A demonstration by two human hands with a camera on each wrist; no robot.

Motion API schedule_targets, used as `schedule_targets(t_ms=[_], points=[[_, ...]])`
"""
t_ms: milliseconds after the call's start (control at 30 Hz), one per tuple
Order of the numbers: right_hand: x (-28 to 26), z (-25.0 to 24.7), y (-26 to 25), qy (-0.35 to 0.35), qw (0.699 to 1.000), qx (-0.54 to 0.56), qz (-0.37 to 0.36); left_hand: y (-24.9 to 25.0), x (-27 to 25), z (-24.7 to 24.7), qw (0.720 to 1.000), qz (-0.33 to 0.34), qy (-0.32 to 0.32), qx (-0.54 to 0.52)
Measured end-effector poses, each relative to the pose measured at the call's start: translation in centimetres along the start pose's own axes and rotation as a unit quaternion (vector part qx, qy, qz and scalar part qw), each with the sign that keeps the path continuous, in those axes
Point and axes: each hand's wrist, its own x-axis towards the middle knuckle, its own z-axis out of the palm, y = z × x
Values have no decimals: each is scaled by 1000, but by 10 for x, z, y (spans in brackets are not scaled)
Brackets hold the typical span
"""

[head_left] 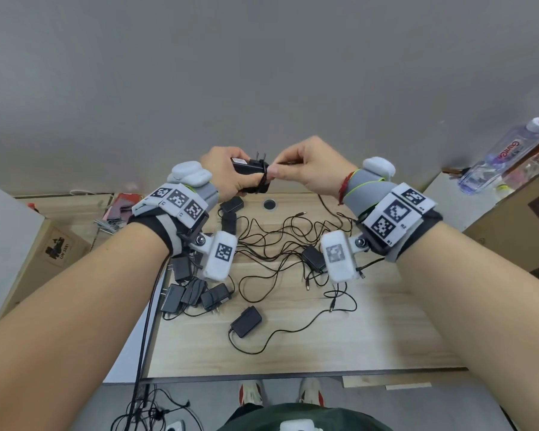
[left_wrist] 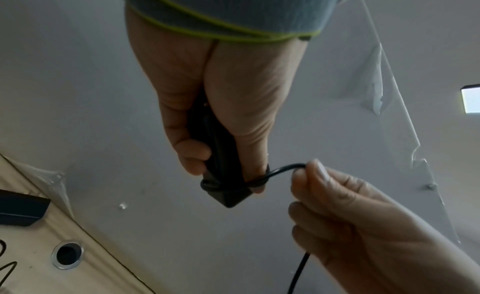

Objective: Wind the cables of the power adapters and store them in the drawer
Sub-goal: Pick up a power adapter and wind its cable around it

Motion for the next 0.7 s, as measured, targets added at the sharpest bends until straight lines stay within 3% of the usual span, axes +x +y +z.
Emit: schedule_targets(t_ms=[133, 300, 533, 700], points=[[5, -20, -5, 47, 997, 61, -3, 4, -7, 2, 999, 14, -38, 15], [14, -30, 5, 80, 996, 44, 22, 16, -15, 2, 996, 42, -76, -16], [18, -12, 24, 75, 996, 44, 23, 32, -19, 4, 990, 78, -95, -61], [12, 4, 30, 19, 998, 13, 55, 35, -14, 4, 989, 76, -55, -110]])
